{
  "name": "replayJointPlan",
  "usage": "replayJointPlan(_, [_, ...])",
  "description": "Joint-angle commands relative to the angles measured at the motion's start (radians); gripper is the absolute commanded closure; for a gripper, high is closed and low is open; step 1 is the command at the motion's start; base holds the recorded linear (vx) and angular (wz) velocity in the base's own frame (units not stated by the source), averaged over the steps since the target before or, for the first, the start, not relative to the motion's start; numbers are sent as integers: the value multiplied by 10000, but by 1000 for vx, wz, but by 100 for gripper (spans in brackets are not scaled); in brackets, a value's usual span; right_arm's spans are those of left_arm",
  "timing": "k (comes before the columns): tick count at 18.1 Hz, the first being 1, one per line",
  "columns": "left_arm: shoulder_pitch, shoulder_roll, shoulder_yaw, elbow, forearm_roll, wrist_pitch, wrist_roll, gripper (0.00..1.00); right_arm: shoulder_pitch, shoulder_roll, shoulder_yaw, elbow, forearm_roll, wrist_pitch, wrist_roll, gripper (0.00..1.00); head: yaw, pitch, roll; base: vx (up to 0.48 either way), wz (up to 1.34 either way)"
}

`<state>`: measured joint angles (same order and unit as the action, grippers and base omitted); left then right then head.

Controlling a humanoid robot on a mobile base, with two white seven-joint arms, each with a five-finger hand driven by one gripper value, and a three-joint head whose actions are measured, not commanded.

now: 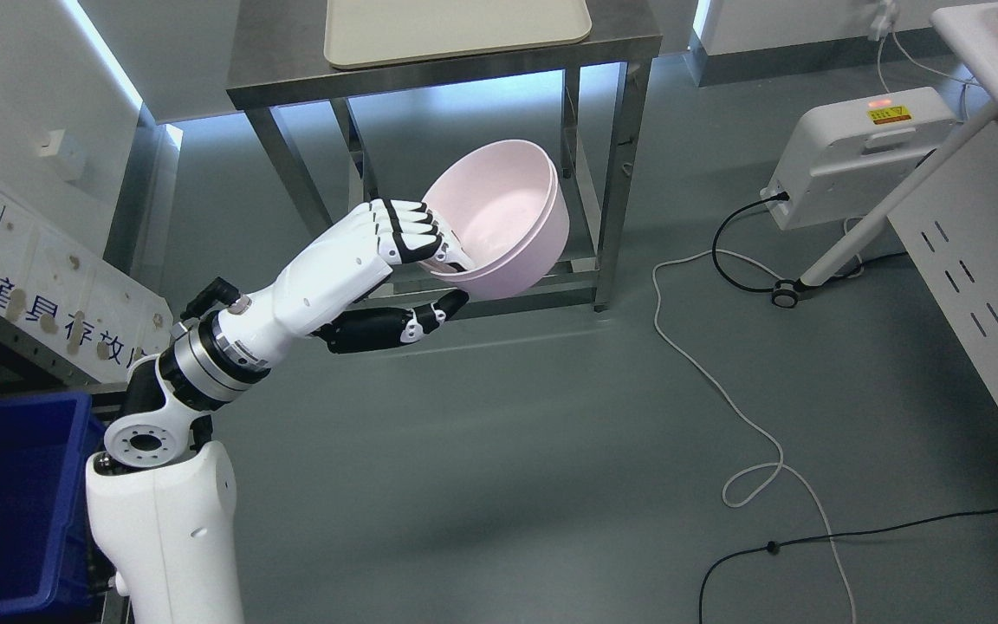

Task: Stack pink IKEA bowls on left shelf middle
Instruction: 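Carry the bowls to the blue bin on the middle shelf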

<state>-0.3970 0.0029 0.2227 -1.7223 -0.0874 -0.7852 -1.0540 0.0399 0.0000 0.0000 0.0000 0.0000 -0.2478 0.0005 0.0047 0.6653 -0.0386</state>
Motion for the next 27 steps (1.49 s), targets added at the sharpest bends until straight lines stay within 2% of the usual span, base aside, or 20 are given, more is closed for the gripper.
replayJointPlan(1, [28,146,74,-49,0,-2,2,98,0,-175,-46,-175,-15,8,-5,0,0,0,0,-336,88])
replayJointPlan(14, [58,146,58,-95,0,-2,2,98,0,-175,-46,-175,-15,8,-5,0,0,0,0,-318,292])
replayJointPlan(24, [28,146,59,-95,0,-2,17,98,0,-175,-46,-175,-15,8,-5,0,0,0,0,-144,717])
replayJointPlan(27, [-689,146,-216,-248,0,-2,32,98,0,-175,-46,-175,-15,8,-5,0,0,0,0,-54,844])
